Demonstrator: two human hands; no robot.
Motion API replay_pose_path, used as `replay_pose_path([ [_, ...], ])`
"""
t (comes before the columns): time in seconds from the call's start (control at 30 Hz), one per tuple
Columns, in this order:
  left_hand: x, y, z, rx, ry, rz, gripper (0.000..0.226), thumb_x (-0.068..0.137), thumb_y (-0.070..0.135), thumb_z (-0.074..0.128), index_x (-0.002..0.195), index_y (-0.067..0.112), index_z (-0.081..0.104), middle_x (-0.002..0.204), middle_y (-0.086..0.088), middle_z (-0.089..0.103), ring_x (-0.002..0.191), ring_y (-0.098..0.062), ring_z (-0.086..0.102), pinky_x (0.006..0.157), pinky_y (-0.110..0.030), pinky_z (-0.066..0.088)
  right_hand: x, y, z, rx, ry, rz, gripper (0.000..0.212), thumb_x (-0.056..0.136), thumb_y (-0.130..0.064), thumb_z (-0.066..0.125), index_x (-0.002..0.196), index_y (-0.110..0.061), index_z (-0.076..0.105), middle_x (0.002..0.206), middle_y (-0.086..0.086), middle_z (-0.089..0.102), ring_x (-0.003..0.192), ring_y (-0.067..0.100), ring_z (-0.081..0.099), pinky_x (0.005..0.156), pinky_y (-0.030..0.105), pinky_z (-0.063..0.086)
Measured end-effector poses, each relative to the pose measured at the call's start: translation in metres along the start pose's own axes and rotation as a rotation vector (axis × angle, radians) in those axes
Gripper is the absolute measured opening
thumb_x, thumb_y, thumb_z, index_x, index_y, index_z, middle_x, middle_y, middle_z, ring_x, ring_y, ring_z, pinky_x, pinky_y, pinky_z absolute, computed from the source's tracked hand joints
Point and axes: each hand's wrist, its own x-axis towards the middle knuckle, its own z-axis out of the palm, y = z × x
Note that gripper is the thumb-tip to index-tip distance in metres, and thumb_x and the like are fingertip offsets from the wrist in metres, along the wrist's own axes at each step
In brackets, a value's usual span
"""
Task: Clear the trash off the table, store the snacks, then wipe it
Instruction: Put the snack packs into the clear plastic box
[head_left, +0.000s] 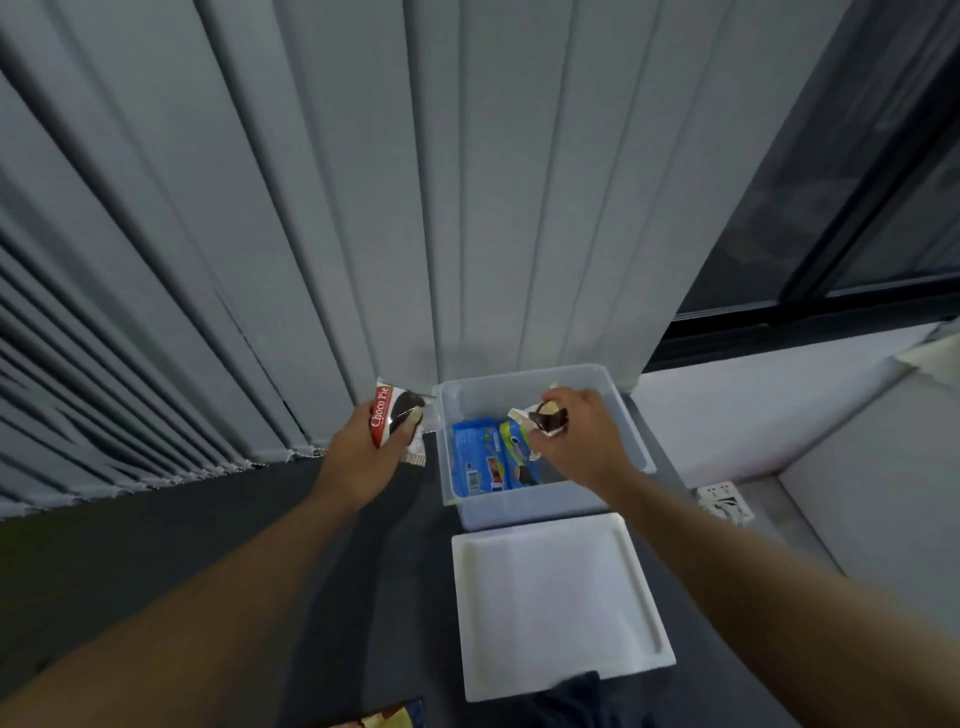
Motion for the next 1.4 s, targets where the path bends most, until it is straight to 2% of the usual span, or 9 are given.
replay_pose_path([
  [0.13,0.016,0.024,0.024,-0.055,-0.024,0.034,0.033,0.084,0.061,0.064,0.104,0.035,0.057,0.084,0.016,0.066,0.074,0.004,0.062,0.058,-0.01,0.041,0.027,0.022,0.007,-0.115,-0.094,0.159,0.041,0.077,-0.037,0.076,0.112,-0.02,0.062,0.107,0.007,0.052,0.098,0.029,0.058,0.077,0.025,0.036],
  [0.27,0.023,0.028,0.055,-0.072,-0.125,0.063,0.033,0.085,0.065,0.058,0.106,0.041,0.051,0.083,0.013,0.065,0.073,0.006,0.063,0.05,-0.012,0.047,0.042,0.043,0.026,-0.211,-0.245,0.231,0.041,0.086,-0.041,0.064,0.119,-0.016,0.061,0.129,0.015,0.055,0.125,0.032,0.044,0.098,0.035,0.04],
  [0.43,0.023,0.007,0.078,-0.141,-0.216,0.1,0.037,0.088,0.065,0.056,0.115,0.042,0.047,0.089,0.012,0.067,0.08,0.002,0.065,0.057,-0.013,0.049,0.055,0.058,0.045,-0.3,-0.308,0.34,0.053,0.093,-0.055,0.054,0.125,-0.013,0.055,0.129,0.018,0.052,0.124,0.035,0.045,0.102,0.039,0.04],
  [0.67,0.035,-0.005,0.079,-0.066,-0.3,0.084,0.047,0.087,0.064,0.057,0.125,0.04,0.043,0.098,0.012,0.066,0.088,0.008,0.063,0.06,-0.01,0.05,0.065,0.061,0.055,-0.15,-0.388,0.389,0.074,0.087,-0.035,0.071,0.146,-0.011,0.034,0.14,0.015,0.049,0.131,0.033,0.045,0.107,0.039,0.04],
  [0.77,0.035,-0.005,0.081,0.005,-0.306,0.102,0.046,0.09,0.059,0.056,0.127,0.039,0.04,0.106,0.012,0.064,0.087,0.0,0.065,0.06,-0.009,0.049,0.063,0.055,0.049,-0.154,-0.416,0.343,0.08,0.089,-0.036,0.068,0.152,-0.012,0.025,0.157,0.016,0.027,0.144,0.034,0.027,0.118,0.042,0.027],
  [0.87,0.036,-0.002,0.082,0.086,-0.314,0.151,0.049,0.093,0.054,0.054,0.134,0.035,0.036,0.119,0.005,0.057,0.097,-0.011,0.062,0.073,-0.022,0.055,0.06,0.043,0.032,-0.095,-0.289,0.221,0.064,0.095,-0.032,0.061,0.151,-0.014,0.032,0.157,0.012,0.031,0.144,0.029,0.03,0.116,0.036,0.029],
  [1.03,0.038,0.013,0.08,0.359,-0.268,0.332,0.065,0.092,0.059,0.05,0.145,0.028,0.03,0.134,-0.004,0.051,0.126,-0.031,0.051,0.096,-0.051,0.054,0.03,0.043,-0.015,-0.24,0.215,-0.05,0.046,0.094,-0.034,0.058,0.136,-0.017,0.048,0.136,0.004,0.055,0.122,0.023,0.051,0.101,0.038,0.044],
  [1.2,0.046,0.034,0.103,0.379,-0.435,0.39,0.05,0.091,0.056,0.057,0.126,0.029,0.034,0.116,-0.004,0.065,0.077,-0.007,0.061,0.06,-0.016,0.05,0.002,0.07,-0.033,-0.108,0.032,0.089,0.067,0.099,-0.056,0.028,0.152,-0.014,0.028,0.151,0.007,0.042,0.136,0.025,0.043,0.108,0.037,0.038],
  [1.4,0.056,0.034,0.154,0.422,-0.697,0.274,0.038,0.097,0.048,0.052,0.124,0.028,0.035,0.114,-0.005,0.064,0.085,-0.014,0.058,0.073,-0.029,0.044,-0.004,0.082,-0.026,-0.034,-0.001,0.125,0.061,0.103,-0.051,0.018,0.157,-0.023,0.02,0.157,0.002,0.035,0.14,0.02,0.041,0.106,0.03,0.036],
])
